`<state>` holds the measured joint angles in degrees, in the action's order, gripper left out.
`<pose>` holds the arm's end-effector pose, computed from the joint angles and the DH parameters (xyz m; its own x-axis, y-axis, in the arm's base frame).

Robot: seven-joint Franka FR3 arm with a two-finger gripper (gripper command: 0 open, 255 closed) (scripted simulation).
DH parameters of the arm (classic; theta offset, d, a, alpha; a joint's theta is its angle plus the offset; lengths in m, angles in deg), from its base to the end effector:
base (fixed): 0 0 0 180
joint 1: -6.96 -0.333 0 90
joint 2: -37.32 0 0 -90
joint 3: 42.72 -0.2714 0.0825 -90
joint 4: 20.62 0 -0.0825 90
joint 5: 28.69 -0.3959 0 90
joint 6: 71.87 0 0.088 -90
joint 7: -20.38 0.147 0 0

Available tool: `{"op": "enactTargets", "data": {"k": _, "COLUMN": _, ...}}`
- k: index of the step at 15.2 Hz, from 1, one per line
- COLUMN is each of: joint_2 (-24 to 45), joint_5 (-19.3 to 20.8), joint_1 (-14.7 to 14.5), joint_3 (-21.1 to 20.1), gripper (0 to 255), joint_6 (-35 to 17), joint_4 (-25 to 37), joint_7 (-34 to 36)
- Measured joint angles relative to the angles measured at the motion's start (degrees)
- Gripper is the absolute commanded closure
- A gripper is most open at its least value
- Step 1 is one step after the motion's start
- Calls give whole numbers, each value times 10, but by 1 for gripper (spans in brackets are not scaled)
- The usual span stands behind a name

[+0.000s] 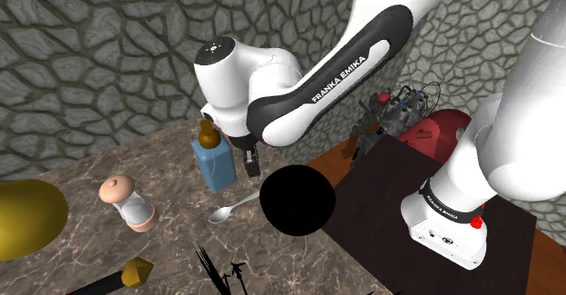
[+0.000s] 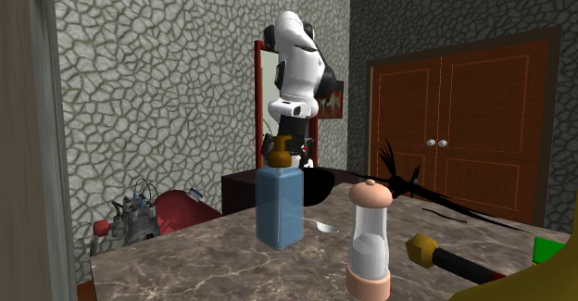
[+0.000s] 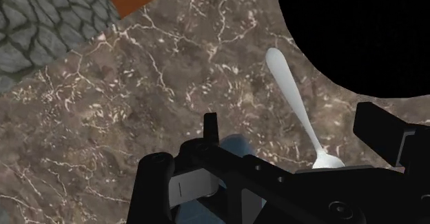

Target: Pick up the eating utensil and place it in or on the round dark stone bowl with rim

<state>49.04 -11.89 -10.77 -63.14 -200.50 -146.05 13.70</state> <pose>0.4273 0.3212 0.1970 0.5584 0.8149 -0.1552 0.8295 -0.5468 0.1136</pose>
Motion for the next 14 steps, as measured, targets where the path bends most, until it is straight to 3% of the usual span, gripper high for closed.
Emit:
{"op": "enactTargets", "data": {"k": 8, "joint_2": 144, "joint_5": 103, "joint_1": -68, "joint_3": 2, "gripper": 0, "joint_6": -14, "joint_4": 83, "joint_7": 26}}
{"op": "enactTargets", "data": {"k": 14, "joint_2": 182, "joint_5": 130, "joint_1": -77, "joint_3": 14, "gripper": 0, "joint_6": -47, "joint_4": 76, "joint_7": 41}}
